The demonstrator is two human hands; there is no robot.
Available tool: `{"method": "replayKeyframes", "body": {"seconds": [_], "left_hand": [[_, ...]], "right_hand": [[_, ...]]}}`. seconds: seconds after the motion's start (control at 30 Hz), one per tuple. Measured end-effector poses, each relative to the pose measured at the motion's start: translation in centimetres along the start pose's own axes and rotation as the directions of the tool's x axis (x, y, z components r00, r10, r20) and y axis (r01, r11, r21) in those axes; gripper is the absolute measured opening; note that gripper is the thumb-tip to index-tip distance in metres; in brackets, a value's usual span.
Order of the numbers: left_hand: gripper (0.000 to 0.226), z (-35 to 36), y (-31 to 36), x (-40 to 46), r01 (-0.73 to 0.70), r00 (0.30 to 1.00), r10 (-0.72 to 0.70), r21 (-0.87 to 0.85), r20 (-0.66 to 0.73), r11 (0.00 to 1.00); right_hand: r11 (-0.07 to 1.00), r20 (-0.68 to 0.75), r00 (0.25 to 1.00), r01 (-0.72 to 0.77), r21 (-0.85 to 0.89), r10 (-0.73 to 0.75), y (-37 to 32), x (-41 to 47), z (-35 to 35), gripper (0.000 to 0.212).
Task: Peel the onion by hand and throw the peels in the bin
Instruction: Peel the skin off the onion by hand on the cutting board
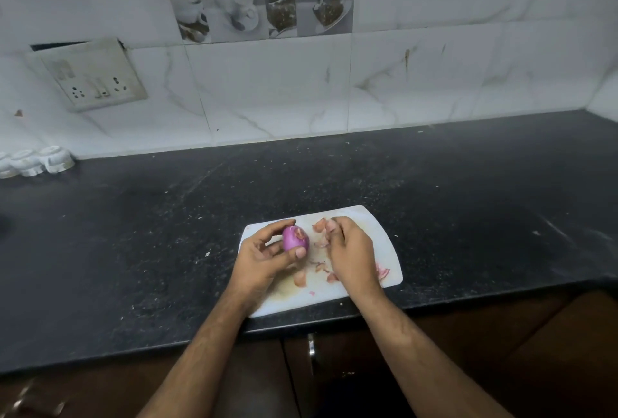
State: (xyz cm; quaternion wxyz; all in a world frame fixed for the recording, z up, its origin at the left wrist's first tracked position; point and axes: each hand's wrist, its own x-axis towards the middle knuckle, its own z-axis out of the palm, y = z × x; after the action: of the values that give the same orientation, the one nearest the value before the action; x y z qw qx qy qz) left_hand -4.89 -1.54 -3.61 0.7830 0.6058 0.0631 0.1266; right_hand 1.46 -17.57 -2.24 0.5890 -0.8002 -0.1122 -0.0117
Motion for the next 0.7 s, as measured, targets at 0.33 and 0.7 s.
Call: {"method": "replayKeyframes", "body": {"seconds": [0.33,0.7], "left_hand": [[0.088,3.6,1.1,0.3,-0.312,0.948,0.273,0.639,0.163,0.703],[0.075,4.1,2.7,-1.9,-0.227,0.961,0.272,0.705,0.050,0.671]], "right_hand": [[0.999,0.288,0.957,0.005,0.033,-0.015,-0.7,-1.1,-2.3,0.048],[0.966,-0.010,0.998,0.053,-0.254,-0.057,-0.5,0.6,-7.9,0.047]]}}
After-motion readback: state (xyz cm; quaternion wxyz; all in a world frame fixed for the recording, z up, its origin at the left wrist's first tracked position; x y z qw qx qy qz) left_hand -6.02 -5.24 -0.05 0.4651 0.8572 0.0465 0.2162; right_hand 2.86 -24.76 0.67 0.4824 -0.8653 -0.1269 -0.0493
